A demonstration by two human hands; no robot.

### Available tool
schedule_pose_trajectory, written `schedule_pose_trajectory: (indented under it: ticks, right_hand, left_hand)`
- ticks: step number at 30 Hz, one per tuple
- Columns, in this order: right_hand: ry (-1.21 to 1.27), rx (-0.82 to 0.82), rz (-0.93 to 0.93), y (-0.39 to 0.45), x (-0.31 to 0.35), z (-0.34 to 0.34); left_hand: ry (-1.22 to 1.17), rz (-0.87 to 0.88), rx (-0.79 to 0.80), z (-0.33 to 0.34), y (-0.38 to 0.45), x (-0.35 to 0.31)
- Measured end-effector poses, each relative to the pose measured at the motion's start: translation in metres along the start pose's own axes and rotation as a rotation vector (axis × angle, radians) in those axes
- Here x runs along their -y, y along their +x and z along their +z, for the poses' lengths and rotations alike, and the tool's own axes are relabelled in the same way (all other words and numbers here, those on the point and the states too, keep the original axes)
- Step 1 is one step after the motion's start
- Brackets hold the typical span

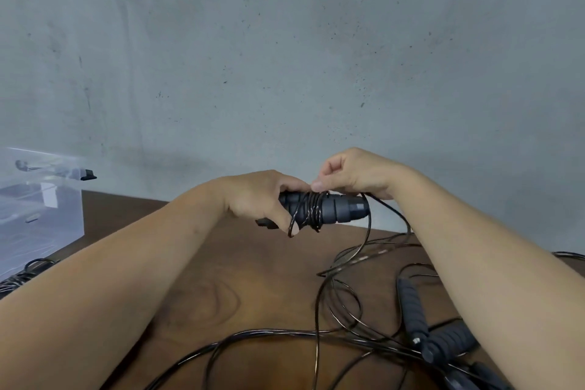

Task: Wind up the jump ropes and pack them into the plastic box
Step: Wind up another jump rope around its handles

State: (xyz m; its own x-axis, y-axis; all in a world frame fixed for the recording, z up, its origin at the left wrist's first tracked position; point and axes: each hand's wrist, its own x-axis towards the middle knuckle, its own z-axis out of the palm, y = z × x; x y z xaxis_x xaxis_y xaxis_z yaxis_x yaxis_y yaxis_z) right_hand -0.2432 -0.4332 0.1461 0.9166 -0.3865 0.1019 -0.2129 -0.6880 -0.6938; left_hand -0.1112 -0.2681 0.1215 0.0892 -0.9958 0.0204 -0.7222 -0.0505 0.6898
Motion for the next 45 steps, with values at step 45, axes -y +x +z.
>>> schedule_pose_trajectory:
  ticks: [45]
  right_hand:
    - [-0.012, 0.032, -0.051, 0.011, -0.002, -0.019]
  left_hand:
    - [-0.280, 0.085, 0.188, -0.016, 0.018, 0.011]
